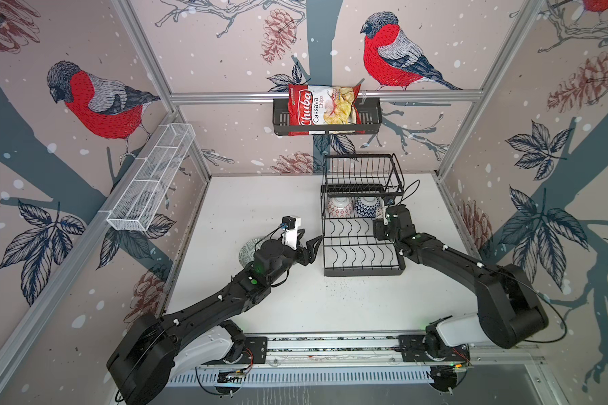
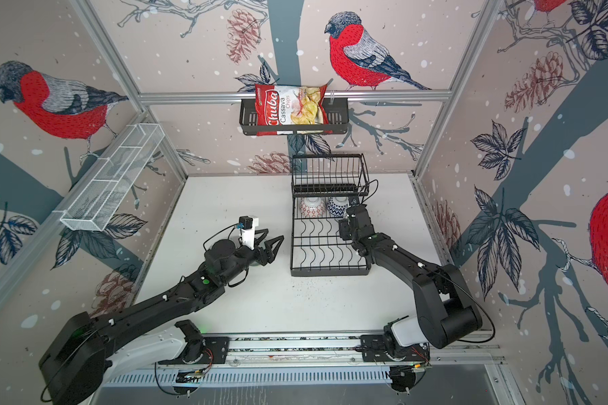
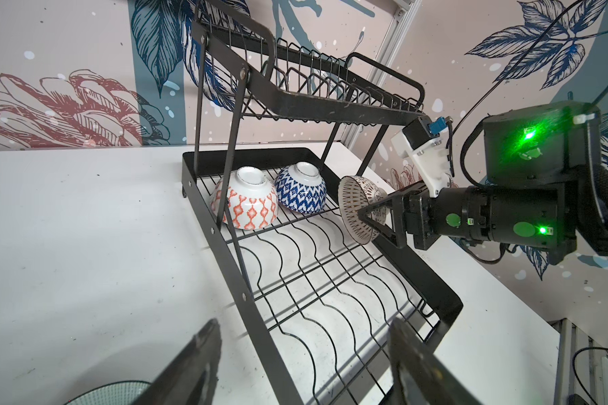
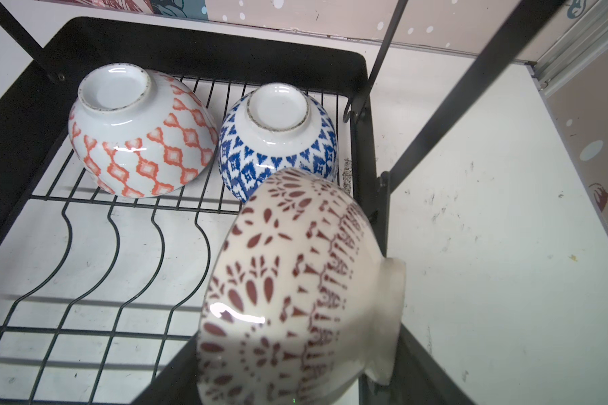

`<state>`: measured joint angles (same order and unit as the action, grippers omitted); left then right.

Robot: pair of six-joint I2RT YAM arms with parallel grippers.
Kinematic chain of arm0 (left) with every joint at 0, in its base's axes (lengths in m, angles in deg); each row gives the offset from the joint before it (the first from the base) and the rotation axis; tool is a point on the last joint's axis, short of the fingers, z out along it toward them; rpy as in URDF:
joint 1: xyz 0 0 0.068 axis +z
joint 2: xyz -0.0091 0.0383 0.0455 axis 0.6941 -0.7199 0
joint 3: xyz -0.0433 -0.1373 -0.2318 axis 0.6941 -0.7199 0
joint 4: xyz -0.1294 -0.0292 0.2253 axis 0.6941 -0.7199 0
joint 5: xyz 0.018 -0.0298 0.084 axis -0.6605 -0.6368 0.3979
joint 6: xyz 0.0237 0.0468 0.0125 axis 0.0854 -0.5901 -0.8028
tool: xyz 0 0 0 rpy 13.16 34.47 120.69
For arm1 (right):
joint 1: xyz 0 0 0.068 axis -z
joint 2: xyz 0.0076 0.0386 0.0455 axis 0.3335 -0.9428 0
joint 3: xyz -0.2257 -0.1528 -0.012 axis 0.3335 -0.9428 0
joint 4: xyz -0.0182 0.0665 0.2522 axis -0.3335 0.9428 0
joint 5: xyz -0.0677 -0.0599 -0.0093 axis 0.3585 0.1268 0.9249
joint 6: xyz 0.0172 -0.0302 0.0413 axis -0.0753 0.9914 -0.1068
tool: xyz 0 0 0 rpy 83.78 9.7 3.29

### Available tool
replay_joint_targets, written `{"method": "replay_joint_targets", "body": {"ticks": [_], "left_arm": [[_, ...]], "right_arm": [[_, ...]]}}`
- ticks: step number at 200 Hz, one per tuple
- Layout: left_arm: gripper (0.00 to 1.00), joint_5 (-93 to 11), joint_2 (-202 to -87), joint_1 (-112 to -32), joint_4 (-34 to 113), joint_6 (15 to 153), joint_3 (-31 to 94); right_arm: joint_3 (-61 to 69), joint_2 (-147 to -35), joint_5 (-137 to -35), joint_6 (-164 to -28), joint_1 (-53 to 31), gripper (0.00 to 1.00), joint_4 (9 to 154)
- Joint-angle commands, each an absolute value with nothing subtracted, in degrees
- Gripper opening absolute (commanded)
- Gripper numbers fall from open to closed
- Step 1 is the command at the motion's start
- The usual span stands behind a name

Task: Load bowls into a dish rack
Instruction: Place the bowl in the dish rack.

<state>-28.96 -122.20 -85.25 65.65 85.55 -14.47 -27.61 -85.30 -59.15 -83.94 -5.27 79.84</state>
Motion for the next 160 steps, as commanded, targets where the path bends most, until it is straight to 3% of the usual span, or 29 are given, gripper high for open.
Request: {"method": "replay_joint_targets", "body": {"ticks": [1, 102, 160], "left_arm": [[0.74, -28.91, -122.04, -85.17, 65.91, 84.35, -14.17], [0.74, -29.21, -122.64, -85.18, 65.70, 84.12, -13.58], [0.74, -29.42, -122.95, -85.11, 65.70, 84.12, -13.28]], "right_arm": [[-27.81, -86.32, -61.76, -83.76, -5.56, 0.65, 82.56], [-28.59, -88.84, -56.55, -83.93, -7.22, 0.65, 82.87], [-27.27, -91.81, -55.84, -83.74, -8.40, 0.79, 83.70]]}}
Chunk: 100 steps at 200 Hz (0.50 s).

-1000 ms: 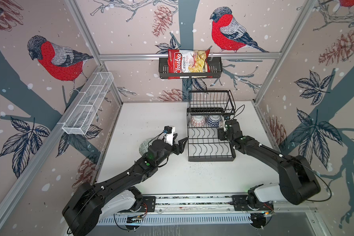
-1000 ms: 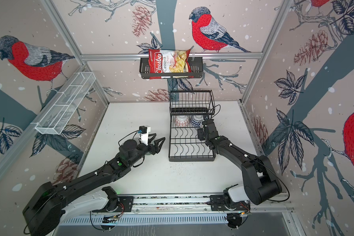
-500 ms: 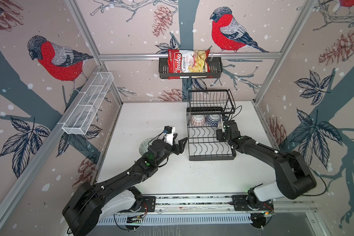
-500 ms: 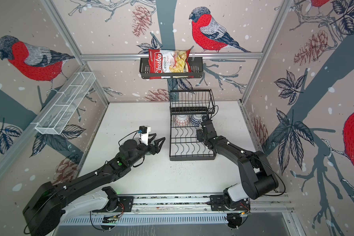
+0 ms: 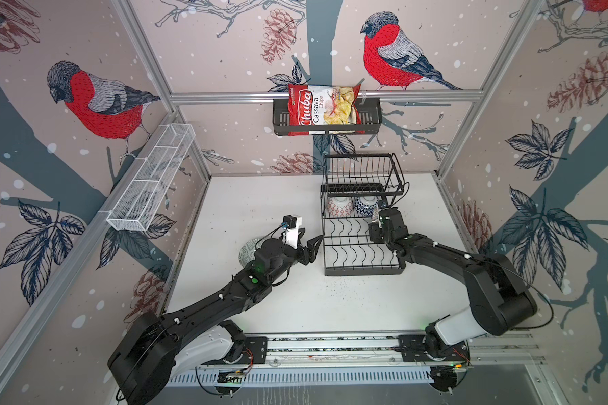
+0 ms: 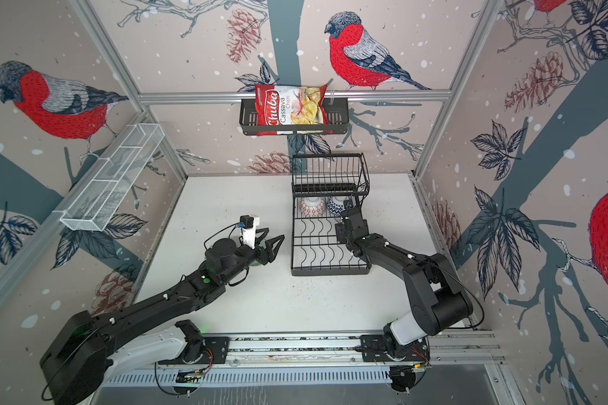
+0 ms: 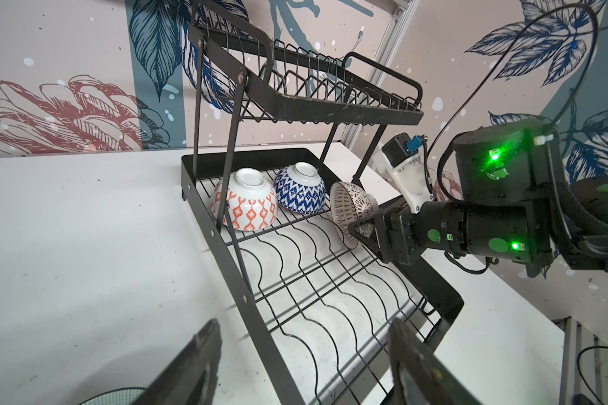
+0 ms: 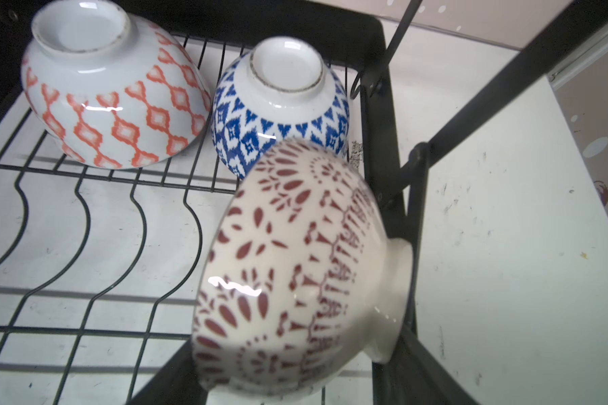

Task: Load bowls into a dish rack
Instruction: Place the bowl in the dish rack.

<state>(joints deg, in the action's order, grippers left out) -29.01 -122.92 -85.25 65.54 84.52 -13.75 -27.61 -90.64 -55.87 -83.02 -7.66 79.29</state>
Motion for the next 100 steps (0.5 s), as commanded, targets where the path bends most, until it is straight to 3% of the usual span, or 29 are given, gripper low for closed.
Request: {"method": "replay_joint_targets", "body": {"ticks": [1, 100], "left_arm": [[0.74, -29.41, -122.93, -85.10, 65.69, 84.10, -13.29], [0.74, -29.06, -122.34, -85.14, 65.19, 84.10, -13.53]], "right_arm": [[-27.25, -91.81, -55.76, -83.75, -8.44, 0.79, 83.66], [-27.25, -89.27, -52.27, -86.15, -8.83, 0.88, 83.35]]}}
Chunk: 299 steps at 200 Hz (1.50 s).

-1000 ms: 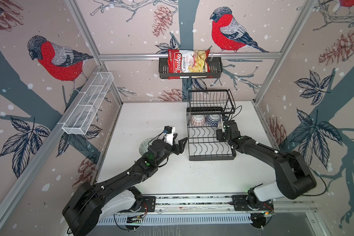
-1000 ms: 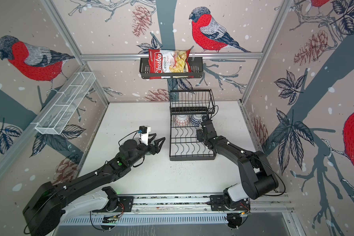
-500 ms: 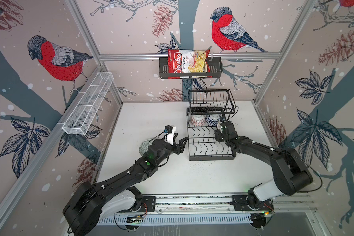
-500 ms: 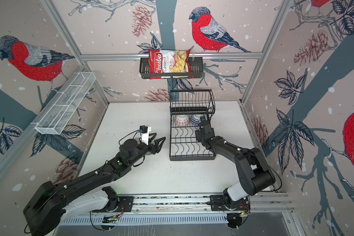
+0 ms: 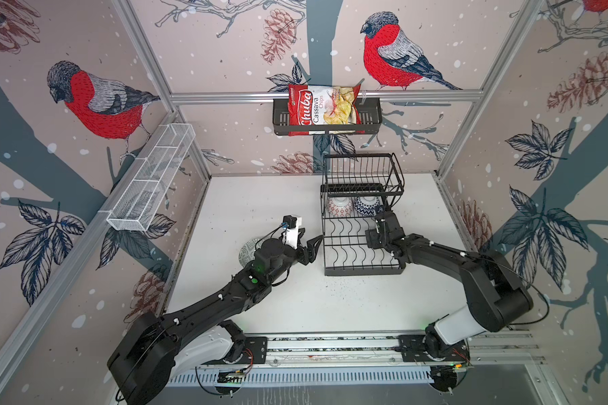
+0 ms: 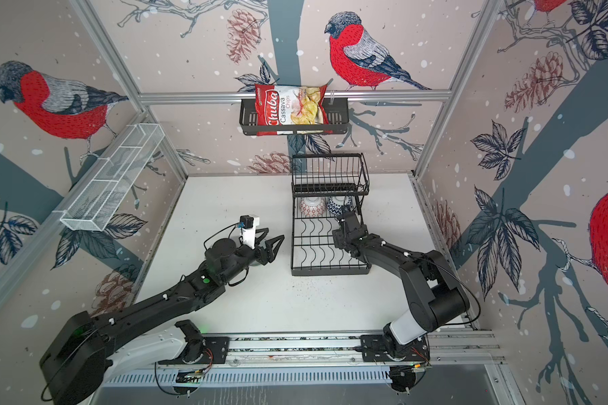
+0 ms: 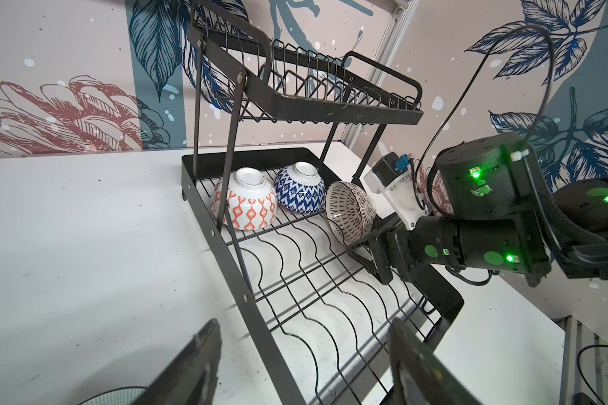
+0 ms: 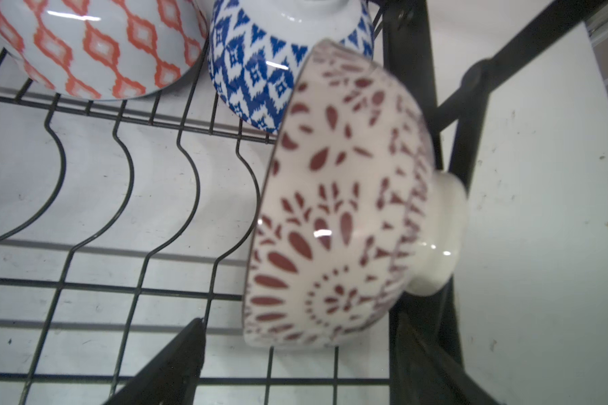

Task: Load bowls into a dish rack
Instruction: Place the bowl in the dish rack, then pick up the bowl from the center of the table.

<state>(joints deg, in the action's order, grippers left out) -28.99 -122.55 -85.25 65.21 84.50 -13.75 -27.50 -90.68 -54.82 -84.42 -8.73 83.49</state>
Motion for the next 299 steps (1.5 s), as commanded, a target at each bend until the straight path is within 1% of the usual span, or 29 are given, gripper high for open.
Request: {"method": "replay_joint_targets", "body": {"ticks": [1, 16, 70, 95, 138, 191, 222, 268, 299], "left_arm": [[0.74, -29.10, -122.36, -85.16, 65.17, 84.13, -13.54], [0.74, -29.14, -122.36, -85.17, 65.20, 84.18, -13.51], [0.74, -29.21, -122.41, -85.17, 65.19, 84.23, -13.51], [0.74, -29.04, -122.37, -85.18, 65.09, 84.26, -13.47], [0.74, -28.93, -122.47, -85.10, 64.73, 84.36, -13.25], [0.74, -28.60, -122.29, -85.18, 64.50, 84.27, -13.29], [0.74, -28.45, -122.29, -85.17, 64.39, 84.34, -13.20], [0.74, -28.43, -122.40, -85.17, 64.43, 84.26, -13.29], [0.74, -28.43, -122.31, -85.18, 64.19, 84.28, -13.29]], "right_arm": [[-27.28, -89.18, -52.22, -86.18, -8.87, 0.88, 83.35], [-27.43, -87.49, -51.68, -86.73, -8.82, 0.92, 83.30], [-27.93, -83.01, -52.12, -86.98, -8.87, 0.98, 84.04], [-28.23, -81.35, -53.24, -86.75, -8.82, 0.99, 84.31], [-29.63, -76.05, -57.98, -87.25, -8.70, 1.00, 83.89], [-31.16, -70.41, -62.18, -89.38, -7.16, 0.99, 83.29], [-30.99, -68.90, -61.60, -92.13, -5.58, 1.00, 84.50], [-31.48, -69.83, -57.47, -93.83, -5.17, 1.00, 85.72], [-33.05, -69.33, -58.67, -94.38, -5.12, 1.00, 85.23]]}}
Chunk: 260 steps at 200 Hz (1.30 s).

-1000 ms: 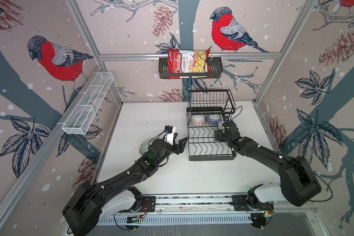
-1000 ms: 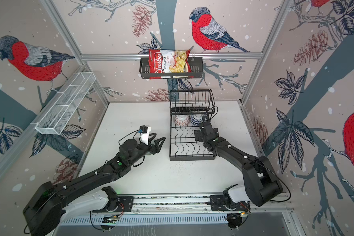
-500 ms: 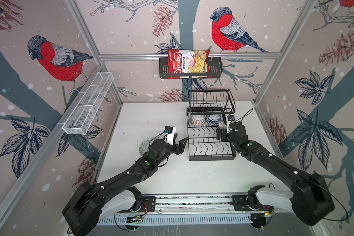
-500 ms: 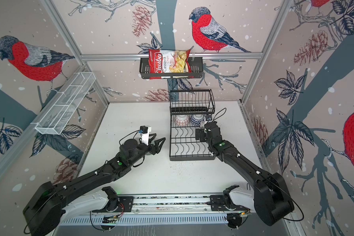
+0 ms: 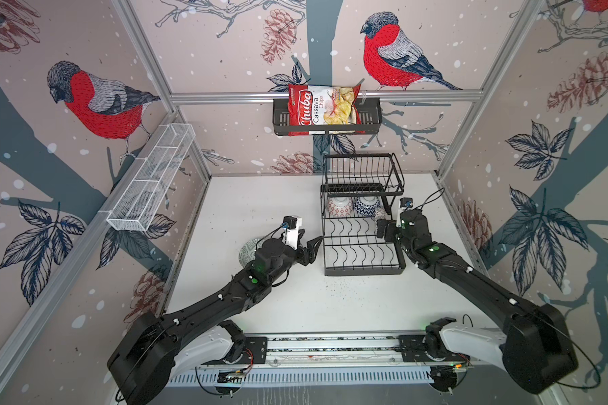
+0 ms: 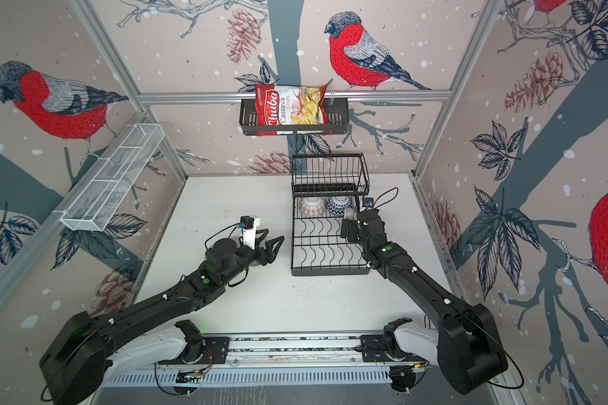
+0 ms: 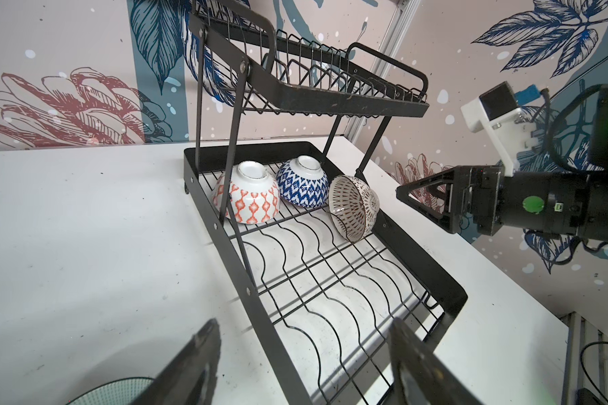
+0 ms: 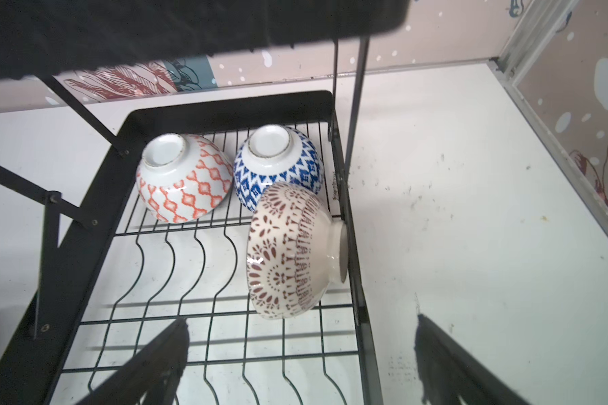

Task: Load bowls into a dish rack
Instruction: Pick up the bowl from the center of the table.

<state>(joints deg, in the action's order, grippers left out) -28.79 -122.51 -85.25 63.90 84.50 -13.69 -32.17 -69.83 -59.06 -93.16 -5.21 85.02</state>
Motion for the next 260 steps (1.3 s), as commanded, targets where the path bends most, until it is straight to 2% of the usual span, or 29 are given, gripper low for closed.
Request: {"method": "replay_joint_targets", "body": {"ticks": [1, 93, 197, 260], "left_arm": [[0.74, -28.43, -122.35, -85.18, 64.15, 84.27, -13.24], [0.74, -27.97, -122.45, -85.17, 62.89, 84.28, -12.61], [0.74, -27.54, -123.53, -85.18, 61.48, 85.07, -11.34], [0.78, -23.88, -123.47, -85.17, 55.66, 85.95, -10.06]], "right_arm": [[-33.08, -69.28, -58.71, -94.39, -5.12, 1.00, 85.21], [-34.13, -67.68, -61.06, -95.19, -5.30, 1.00, 85.19], [-33.08, -72.88, -52.19, -100.98, -6.76, 0.99, 85.10], [-30.07, -75.43, -55.02, -101.25, -7.69, 0.99, 87.34]]}}
